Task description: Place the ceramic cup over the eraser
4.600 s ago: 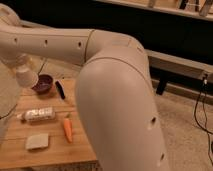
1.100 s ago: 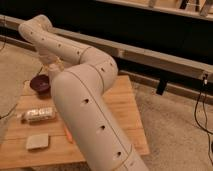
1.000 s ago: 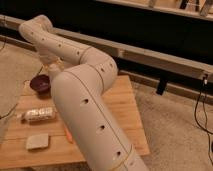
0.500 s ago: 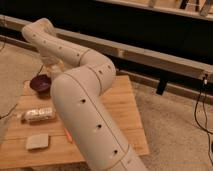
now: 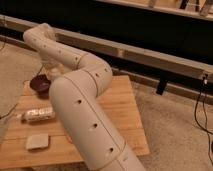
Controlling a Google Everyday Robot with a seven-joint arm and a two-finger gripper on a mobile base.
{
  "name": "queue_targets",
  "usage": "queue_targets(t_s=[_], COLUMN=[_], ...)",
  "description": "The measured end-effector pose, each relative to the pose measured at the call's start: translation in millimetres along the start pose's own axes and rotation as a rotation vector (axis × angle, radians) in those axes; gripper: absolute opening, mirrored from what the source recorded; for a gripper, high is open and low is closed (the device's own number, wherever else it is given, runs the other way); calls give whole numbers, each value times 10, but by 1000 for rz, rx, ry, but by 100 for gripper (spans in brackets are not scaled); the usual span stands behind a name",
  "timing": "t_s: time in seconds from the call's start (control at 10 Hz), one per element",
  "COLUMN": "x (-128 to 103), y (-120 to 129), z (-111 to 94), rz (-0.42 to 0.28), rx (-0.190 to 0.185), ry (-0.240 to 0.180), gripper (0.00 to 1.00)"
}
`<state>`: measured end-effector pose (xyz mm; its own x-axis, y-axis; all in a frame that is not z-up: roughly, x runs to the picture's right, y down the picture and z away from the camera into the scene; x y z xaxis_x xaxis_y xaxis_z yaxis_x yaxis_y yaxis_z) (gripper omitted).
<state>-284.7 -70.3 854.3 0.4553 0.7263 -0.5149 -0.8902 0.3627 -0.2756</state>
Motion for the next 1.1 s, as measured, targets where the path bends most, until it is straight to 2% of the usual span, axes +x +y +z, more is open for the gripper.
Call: queue_targets(t_s=[0.4,0.8,0.9,1.1], x=[17,18,17,23], y=[121,86,77,68], z=[349,544,565,573], rz=[-20,-8,-4,-1], rx=[-13,5,8,6], ry=[29,43,45,50], gripper=[0,2,8,30])
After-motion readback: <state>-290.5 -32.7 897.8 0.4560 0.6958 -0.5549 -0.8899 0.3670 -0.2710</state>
